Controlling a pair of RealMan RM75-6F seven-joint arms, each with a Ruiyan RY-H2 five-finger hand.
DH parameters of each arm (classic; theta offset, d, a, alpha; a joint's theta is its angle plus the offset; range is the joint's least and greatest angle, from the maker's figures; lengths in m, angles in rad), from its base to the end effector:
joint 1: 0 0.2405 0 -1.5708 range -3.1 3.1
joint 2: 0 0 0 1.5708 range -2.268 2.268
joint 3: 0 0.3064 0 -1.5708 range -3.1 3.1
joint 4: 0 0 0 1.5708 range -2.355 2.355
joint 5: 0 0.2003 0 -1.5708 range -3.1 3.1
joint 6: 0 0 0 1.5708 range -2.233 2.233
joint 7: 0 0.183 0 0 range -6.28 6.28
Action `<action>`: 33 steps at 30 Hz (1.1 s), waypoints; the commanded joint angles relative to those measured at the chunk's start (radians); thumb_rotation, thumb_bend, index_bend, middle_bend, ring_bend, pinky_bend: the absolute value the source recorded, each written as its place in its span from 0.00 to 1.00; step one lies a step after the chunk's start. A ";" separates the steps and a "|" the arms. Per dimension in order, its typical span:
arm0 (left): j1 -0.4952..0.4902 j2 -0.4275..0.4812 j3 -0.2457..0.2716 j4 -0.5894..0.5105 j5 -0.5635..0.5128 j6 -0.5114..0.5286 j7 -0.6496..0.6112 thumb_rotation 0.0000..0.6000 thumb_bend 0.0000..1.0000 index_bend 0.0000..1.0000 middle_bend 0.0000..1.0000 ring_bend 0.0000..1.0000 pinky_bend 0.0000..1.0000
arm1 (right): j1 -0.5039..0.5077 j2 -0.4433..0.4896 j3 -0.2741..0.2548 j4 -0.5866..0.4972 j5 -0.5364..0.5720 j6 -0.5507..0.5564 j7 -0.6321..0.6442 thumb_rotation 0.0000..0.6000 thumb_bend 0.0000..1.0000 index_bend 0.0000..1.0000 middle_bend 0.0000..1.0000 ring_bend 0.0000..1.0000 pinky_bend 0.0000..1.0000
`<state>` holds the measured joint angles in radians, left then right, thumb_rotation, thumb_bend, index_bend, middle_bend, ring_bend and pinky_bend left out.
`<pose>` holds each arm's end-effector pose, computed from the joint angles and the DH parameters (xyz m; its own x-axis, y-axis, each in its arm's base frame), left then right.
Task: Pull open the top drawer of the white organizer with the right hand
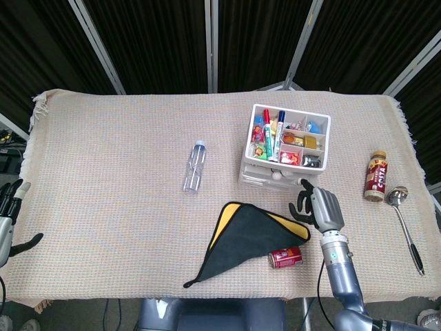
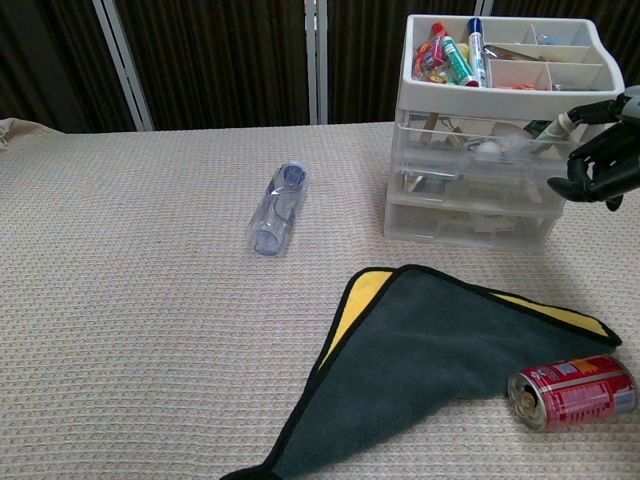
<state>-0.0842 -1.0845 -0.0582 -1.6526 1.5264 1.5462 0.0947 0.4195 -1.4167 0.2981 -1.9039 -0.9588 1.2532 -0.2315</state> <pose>-0.3362 0.2234 0.2083 0.4733 -0.0696 0.8781 0.8788 -0.0315 -0.4762 -0.2284 -0.3396 0.0697 -0.0851 -0.1539 0.9844 -0.9953 0.0581 -0.0770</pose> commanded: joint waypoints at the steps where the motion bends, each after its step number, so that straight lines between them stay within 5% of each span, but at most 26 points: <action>1: 0.000 0.000 0.000 0.000 0.000 0.000 0.001 1.00 0.10 0.00 0.00 0.00 0.00 | -0.003 0.001 -0.008 -0.003 -0.009 0.003 0.006 1.00 0.33 0.39 0.72 0.74 0.61; 33: -0.002 0.000 0.002 -0.006 0.000 -0.008 0.015 1.00 0.10 0.00 0.00 0.00 0.00 | -0.055 0.040 -0.104 -0.083 -0.139 0.038 0.049 1.00 0.33 0.44 0.72 0.74 0.61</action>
<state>-0.0864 -1.0849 -0.0559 -1.6588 1.5261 1.5384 0.1092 0.3671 -1.3791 0.1975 -1.9844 -1.0945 1.2907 -0.1843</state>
